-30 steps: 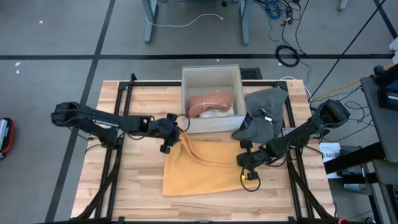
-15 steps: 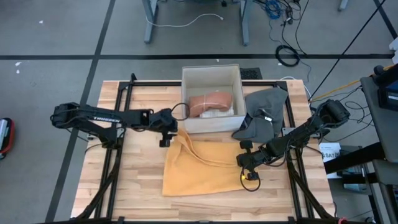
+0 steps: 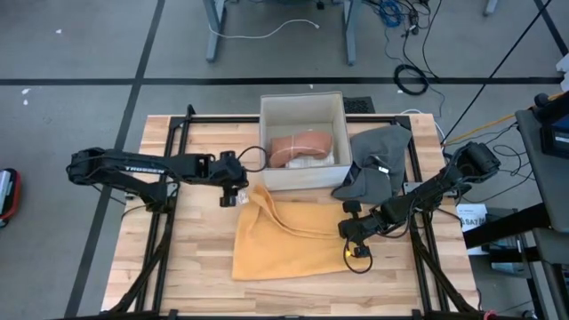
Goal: Fold towel
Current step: Fold the orange towel
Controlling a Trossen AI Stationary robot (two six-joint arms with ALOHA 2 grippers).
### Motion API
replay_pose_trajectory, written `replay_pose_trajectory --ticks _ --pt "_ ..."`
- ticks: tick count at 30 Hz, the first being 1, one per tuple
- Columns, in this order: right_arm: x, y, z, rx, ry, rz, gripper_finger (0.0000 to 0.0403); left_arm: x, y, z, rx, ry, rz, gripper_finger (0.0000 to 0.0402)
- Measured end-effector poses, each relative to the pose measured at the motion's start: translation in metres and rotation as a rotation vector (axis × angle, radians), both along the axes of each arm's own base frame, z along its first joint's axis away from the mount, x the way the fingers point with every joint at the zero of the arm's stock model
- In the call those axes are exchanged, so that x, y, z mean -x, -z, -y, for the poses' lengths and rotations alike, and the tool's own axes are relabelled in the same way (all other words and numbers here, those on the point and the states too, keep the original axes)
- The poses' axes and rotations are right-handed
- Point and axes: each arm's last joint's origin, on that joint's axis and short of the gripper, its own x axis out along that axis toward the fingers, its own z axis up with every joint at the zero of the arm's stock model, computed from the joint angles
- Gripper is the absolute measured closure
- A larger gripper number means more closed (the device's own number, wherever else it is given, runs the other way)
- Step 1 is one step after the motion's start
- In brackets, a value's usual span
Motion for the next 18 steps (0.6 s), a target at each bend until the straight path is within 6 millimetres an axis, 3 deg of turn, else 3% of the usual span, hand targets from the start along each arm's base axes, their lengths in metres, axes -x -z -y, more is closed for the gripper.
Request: replay_pose_trajectory --ticks 4,7,18 --pt "0.0 0.0 0.0 -0.001 0.001 0.001 0.0399 0.008 0.006 0.003 0.104 -0.022 -0.104 0.0179" --pt "0.0 0.0 0.0 -0.002 0.001 0.001 0.0399 0.004 0.012 0.007 0.2 0.022 -0.114 0.0179" --pt "-0.001 0.0 0.0 -0.009 0.0 0.007 0.0399 -0.028 0.025 -0.021 0.084 -0.033 0.05 0.0179"
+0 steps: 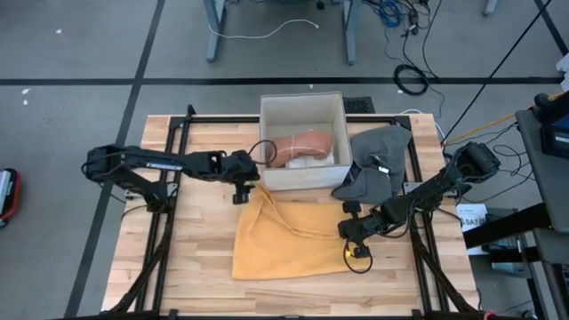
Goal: Fold towel
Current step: Fold the orange towel
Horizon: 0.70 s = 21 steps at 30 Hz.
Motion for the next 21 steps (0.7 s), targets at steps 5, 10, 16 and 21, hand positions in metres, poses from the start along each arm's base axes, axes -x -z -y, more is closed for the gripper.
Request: replay_pose_trajectory --ticks 5,10,16,21 --pt "-0.001 0.0 0.0 -0.003 -0.007 0.008 0.0399 -0.008 0.019 -0.008 0.081 0.055 -0.029 0.0179" --pt "-0.001 -0.001 -0.001 0.002 -0.019 0.013 0.0399 -0.017 0.032 -0.012 0.143 0.135 0.001 0.0179" --pt "-0.001 -0.001 -0.001 0.001 -0.019 0.016 0.0399 -0.024 0.027 -0.013 0.099 0.215 0.093 0.018" --pt "-0.002 -0.001 -0.001 -0.005 -0.013 0.02 0.0399 -0.021 0.027 -0.01 0.137 0.27 0.072 0.0217"
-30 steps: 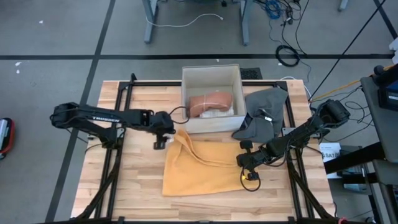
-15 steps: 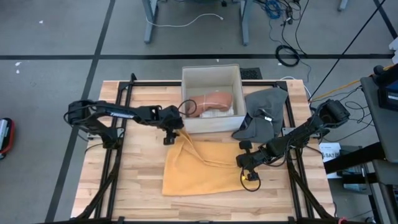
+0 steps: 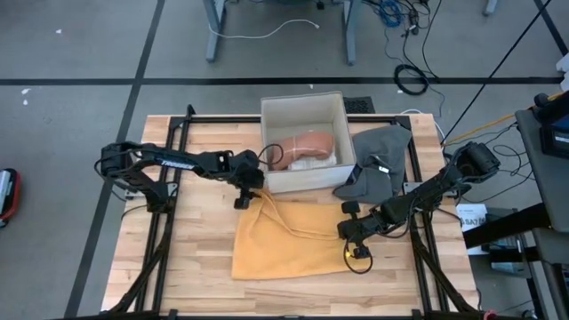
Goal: Fold towel
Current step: Fold the orange towel
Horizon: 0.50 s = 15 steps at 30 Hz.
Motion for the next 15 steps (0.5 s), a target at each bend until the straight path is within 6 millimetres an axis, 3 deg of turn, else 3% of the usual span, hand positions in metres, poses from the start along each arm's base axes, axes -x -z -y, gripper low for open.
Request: replay_pose_trajectory --ticks 5,15 --pt "-0.001 0.0 0.0 -0.003 -0.001 0.007 0.0399 0.007 0.005 0.002 0.02 0.011 -0.088 0.0292" --pt "0.0 0.0 0.0 -0.002 -0.006 -0.003 0.0399 0.002 -0.005 0.019 -0.009 0.111 -0.061 0.0394"
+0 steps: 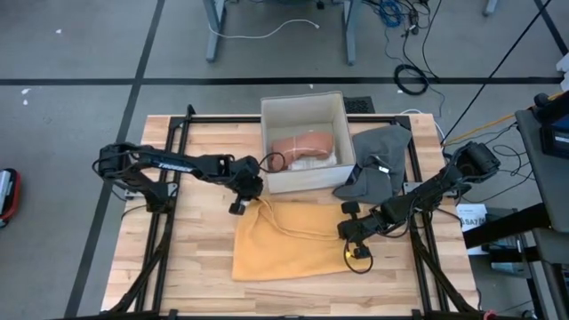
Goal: Fold towel
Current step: Fold the orange towel
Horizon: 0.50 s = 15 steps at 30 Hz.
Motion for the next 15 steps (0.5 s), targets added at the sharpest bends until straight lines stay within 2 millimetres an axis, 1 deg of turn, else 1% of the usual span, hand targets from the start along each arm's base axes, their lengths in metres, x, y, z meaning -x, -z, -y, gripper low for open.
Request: replay_pose_trajectory --ticks 5,7,11,13,15 --pt "0.003 -0.004 0.001 0.002 -0.022 -0.01 0.0399 0.001 -0.026 0.007 -0.044 -0.007 -0.061 0.0398" --pt "0.004 -0.01 0.002 0.005 -0.028 -0.008 0.0399 0.001 -0.042 0.012 -0.072 -0.003 -0.059 0.0399" --pt "0.006 -0.028 0.003 -0.001 -0.056 0.046 0.0399 0.004 -0.078 0.024 -0.107 0.003 -0.01 0.0399" --pt "0.009 -0.039 0.004 0.004 -0.069 0.058 0.0399 0.003 -0.097 0.031 -0.104 0.007 0.051 0.04" --pt "0.012 -0.052 0.006 0.014 -0.08 0.053 0.0399 0.004 -0.11 0.04 -0.094 0.026 0.07 0.04"
